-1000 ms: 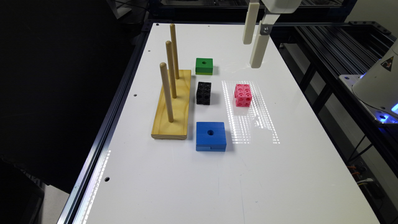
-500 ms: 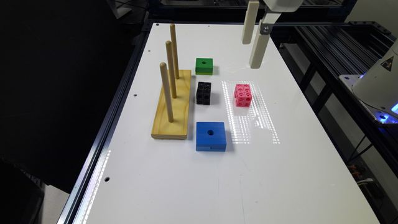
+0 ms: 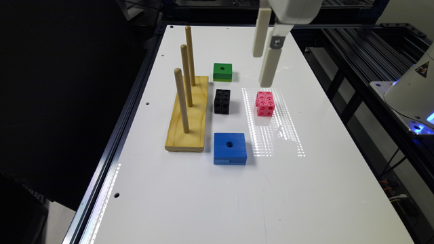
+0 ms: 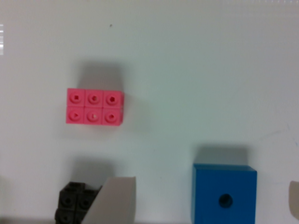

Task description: Pick up blue block.

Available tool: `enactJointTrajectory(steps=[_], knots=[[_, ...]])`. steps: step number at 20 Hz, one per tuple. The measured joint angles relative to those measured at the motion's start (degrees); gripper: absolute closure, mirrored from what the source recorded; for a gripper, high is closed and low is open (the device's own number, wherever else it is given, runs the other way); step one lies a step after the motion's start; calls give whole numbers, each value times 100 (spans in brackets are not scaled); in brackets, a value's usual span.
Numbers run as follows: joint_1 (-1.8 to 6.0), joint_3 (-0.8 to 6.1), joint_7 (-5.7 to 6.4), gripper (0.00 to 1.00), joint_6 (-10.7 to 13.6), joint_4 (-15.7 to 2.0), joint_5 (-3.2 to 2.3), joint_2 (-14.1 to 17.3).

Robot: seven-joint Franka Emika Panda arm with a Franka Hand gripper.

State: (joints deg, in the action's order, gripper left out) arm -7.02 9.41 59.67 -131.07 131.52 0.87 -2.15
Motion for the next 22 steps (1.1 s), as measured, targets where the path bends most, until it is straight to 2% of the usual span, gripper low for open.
enactJointTrajectory(steps=[2,5,12,14,19,22], knots=[[0,76,80,0,0,-105,0,118],[1,144,141,0,0,-155,0,179],[5,153,147,0,-4,-145,0,222],[5,153,147,0,-130,-110,-1,359],[9,151,147,0,-684,-75,-21,884],[9,149,147,0,-773,-78,-21,970]])
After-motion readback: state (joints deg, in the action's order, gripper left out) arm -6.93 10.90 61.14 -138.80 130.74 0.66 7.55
